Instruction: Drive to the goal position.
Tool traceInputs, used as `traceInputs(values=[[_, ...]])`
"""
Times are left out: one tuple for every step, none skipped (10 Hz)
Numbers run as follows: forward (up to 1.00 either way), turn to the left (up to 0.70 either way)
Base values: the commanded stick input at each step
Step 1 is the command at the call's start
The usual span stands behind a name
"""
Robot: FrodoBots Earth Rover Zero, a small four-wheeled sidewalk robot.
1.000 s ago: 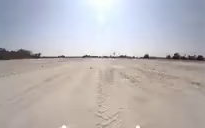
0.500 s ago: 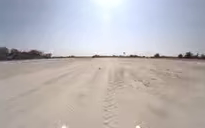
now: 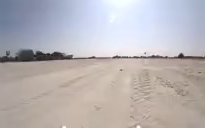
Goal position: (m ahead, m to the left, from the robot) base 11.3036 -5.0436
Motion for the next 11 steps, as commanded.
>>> traceInputs(values=[[0.70, 0.00], [0.70, 0.00], [0.70, 0.00], [0.70, 0.00], [0.70, 0.00], [0.70, 0.00], [0.70, 0.00], [0.70, 0.00], [0.70, 0.00], [0.70, 0.00], [0.70, 0.00]])
